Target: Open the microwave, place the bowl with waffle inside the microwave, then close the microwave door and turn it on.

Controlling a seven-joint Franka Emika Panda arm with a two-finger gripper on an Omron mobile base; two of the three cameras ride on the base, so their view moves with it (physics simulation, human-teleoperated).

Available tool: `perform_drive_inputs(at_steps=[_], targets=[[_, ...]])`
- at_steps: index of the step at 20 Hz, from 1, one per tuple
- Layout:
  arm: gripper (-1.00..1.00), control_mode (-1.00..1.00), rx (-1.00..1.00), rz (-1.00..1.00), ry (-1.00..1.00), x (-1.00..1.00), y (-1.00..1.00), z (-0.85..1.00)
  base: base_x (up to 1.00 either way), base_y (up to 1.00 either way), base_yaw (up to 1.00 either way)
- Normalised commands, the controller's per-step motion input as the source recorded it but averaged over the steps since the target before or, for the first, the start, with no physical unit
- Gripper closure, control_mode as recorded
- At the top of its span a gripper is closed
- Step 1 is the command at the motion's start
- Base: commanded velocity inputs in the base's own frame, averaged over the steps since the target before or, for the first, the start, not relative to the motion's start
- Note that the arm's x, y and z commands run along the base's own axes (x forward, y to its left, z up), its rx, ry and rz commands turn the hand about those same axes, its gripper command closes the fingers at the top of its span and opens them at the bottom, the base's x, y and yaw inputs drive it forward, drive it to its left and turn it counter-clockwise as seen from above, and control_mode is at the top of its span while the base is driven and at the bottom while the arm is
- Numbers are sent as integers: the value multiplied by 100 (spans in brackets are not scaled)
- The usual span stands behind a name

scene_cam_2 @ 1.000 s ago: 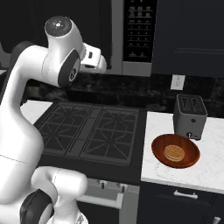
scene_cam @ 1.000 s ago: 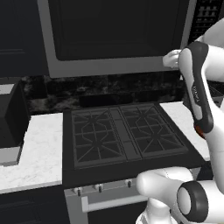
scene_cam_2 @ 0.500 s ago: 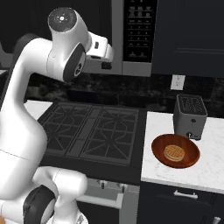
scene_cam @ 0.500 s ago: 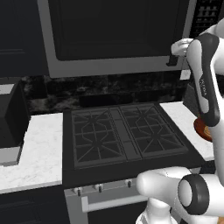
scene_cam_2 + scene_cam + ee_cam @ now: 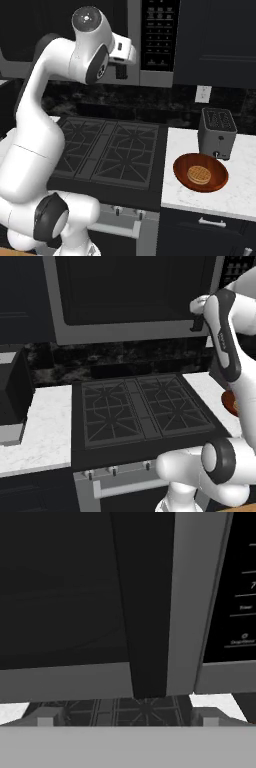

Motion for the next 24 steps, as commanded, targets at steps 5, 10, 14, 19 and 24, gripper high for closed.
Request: perform_drive_inputs(at_steps=[5,10,14,19,24], targets=[[-100,-100,0,0,-4,68,-18,-1,0,0,0],[-100,-100,0,0,-5,66,-16,-10,0,0,0],[-100,-100,0,0,-4,50,-9,-12,0,0,0],[-100,-100,0,0,-11,29,0,-10,0,0,0],[100,-100,0,0,-19,19,0,-26,0,0,0]])
